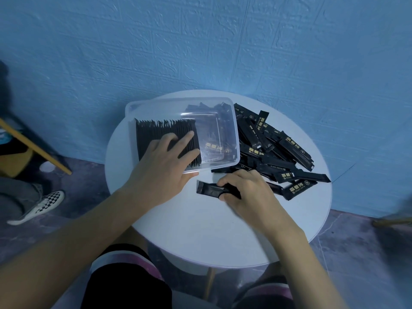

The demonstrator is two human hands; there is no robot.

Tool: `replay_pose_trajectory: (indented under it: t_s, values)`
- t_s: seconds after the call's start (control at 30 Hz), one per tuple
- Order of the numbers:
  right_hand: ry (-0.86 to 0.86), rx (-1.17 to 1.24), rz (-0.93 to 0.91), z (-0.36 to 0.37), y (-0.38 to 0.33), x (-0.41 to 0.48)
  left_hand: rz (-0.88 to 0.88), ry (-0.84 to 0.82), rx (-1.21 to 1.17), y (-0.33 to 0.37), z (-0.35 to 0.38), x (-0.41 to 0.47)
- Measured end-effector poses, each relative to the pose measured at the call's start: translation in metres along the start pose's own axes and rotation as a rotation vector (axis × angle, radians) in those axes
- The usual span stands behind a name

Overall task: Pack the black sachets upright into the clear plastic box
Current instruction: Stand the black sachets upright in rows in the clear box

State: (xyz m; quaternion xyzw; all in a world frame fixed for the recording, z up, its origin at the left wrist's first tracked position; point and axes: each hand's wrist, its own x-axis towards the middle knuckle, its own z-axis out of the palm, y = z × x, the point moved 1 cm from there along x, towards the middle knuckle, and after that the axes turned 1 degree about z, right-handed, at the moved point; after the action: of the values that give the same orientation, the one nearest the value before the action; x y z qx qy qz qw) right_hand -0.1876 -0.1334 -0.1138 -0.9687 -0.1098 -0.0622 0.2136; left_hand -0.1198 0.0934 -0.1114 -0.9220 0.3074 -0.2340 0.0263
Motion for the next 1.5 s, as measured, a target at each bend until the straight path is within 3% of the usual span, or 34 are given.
replay_pose_trajectory:
  t_s: [0.37, 0.63, 0.83, 0.97, 1.1, 1.27, 1.5]
  values:
    - [-0.098, 0.026, 0.005, -0.002, 0.0, 0.006, -0.003, 0.0, -0.007, 0.0, 0.001, 0.0]
    - [-0.026, 0.196, -0.018, -0.024, -0.003, 0.011, -0.008, 0.009, 0.003, 0.001, 0.001, 0.0]
    - [0.251, 0.477, 0.011, -0.045, -0.028, 0.032, -0.016, 0.002, 0.019, 0.001, 0.003, -0.001]
    - [0.426, 0.472, 0.039, -0.048, -0.052, 0.052, -0.018, 0.002, 0.025, 0.001, 0.004, -0.001]
    - [0.49, 0.374, 0.042, -0.046, -0.068, 0.075, -0.022, 0.002, 0.028, 0.001, 0.005, -0.002]
    - [0.291, -0.012, 0.124, -0.015, -0.062, 0.098, -0.017, 0.007, 0.028, 0.002, 0.005, -0.002]
    - [0.146, -0.081, 0.184, 0.001, -0.056, 0.094, -0.013, 0.005, 0.03, 0.001, 0.005, -0.002]
